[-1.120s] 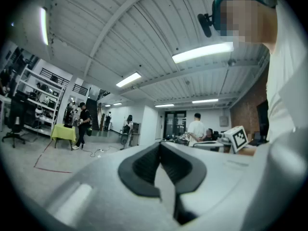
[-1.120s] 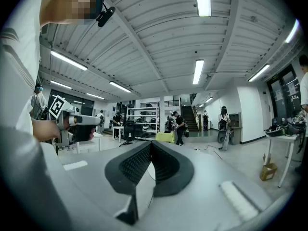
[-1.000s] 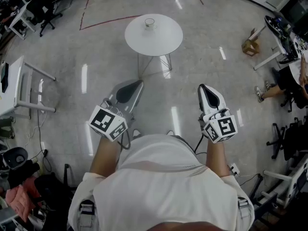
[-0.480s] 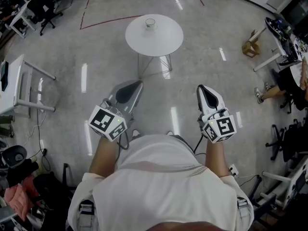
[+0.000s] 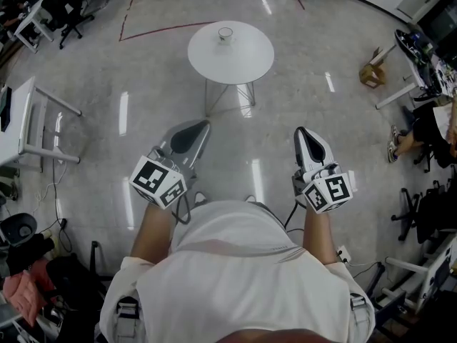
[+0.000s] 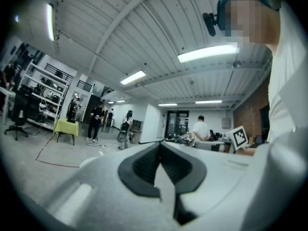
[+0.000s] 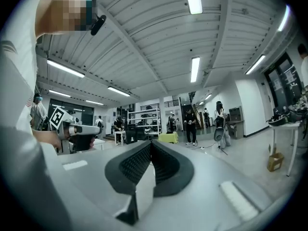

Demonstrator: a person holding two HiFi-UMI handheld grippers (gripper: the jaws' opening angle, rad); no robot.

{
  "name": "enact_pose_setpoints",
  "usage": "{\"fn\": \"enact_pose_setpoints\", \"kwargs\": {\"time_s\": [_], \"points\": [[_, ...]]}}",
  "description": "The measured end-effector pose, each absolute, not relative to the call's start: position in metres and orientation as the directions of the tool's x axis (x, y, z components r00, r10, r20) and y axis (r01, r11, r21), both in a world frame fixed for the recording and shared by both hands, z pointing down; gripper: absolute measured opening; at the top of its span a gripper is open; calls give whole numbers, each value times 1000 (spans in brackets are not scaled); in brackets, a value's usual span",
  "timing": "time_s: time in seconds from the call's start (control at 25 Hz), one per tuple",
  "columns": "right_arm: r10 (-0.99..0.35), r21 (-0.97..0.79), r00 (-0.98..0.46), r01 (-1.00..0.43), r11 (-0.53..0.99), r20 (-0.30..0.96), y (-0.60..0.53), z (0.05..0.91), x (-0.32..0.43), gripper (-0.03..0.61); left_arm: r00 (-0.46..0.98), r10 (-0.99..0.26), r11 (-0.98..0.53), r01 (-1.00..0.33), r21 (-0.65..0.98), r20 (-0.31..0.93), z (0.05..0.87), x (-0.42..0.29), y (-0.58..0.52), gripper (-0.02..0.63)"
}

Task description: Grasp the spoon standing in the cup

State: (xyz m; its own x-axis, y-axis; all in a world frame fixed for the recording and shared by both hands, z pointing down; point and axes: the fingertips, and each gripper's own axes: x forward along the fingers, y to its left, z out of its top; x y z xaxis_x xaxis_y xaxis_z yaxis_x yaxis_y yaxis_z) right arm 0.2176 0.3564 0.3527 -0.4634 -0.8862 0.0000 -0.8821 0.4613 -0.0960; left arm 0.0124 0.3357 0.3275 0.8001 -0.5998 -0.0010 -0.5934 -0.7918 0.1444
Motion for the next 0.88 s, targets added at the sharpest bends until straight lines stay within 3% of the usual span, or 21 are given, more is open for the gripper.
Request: {"fn": "enact_pose_setpoints", "kwargs": {"time_s": [0.32, 0.88], "points": [[-888, -89, -460, -885, 457, 15, 342, 354, 182, 5, 802, -597, -797, -591, 125, -12, 322, -22, 328, 2], [-875, -76, -481, -876, 477, 52, 307, 369, 55, 5, 807, -591, -800, -586, 131, 3, 344, -135, 292, 2]]}}
